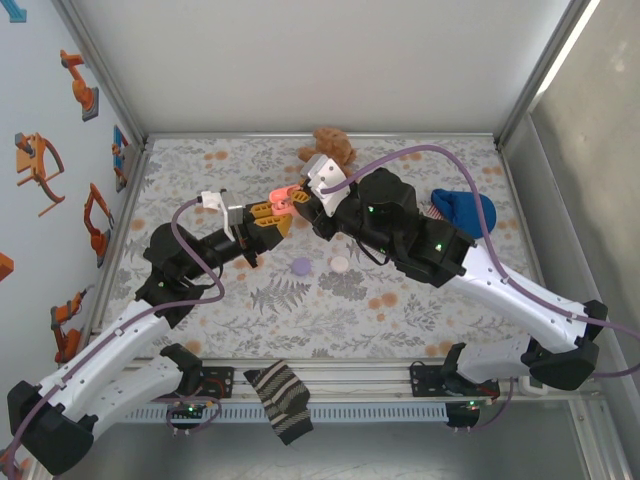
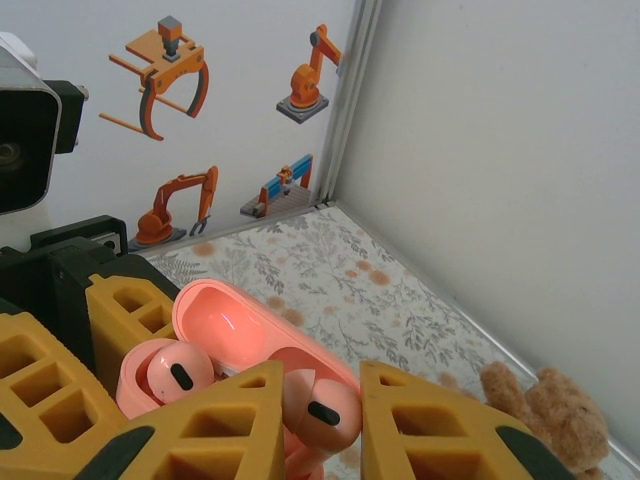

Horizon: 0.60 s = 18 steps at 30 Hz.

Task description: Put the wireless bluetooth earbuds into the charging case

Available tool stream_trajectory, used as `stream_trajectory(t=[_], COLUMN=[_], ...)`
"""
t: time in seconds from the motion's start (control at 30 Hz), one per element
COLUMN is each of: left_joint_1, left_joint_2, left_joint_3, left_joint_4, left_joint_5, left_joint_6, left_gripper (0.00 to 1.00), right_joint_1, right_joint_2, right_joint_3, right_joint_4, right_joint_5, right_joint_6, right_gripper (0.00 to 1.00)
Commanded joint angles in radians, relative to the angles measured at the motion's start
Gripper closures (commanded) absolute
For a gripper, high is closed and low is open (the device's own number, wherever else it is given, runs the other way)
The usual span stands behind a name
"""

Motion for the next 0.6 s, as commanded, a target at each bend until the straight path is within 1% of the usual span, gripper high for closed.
stream_trajectory(t=[0.0, 0.57], left_joint_1=[-0.005, -0.008], left_joint_2=[-0.012, 0.004], left_joint_3=[0.019, 0.018], left_joint_4=[0.036, 0.045], left_joint_5=[0.012, 0.004], left_joint_6=[-0.006, 0.007], left_gripper=[1.00, 1.00], right_joint_1=[-0.003, 0.001], right_joint_2=[-0.022, -0.010], right_joint_3=[-0.003, 0.014], right_joint_4=[-0.022, -0.047], right_joint_5=[0.007, -0.033], right_joint_6=[0.020, 0.026], right_gripper=[0.80, 0.76])
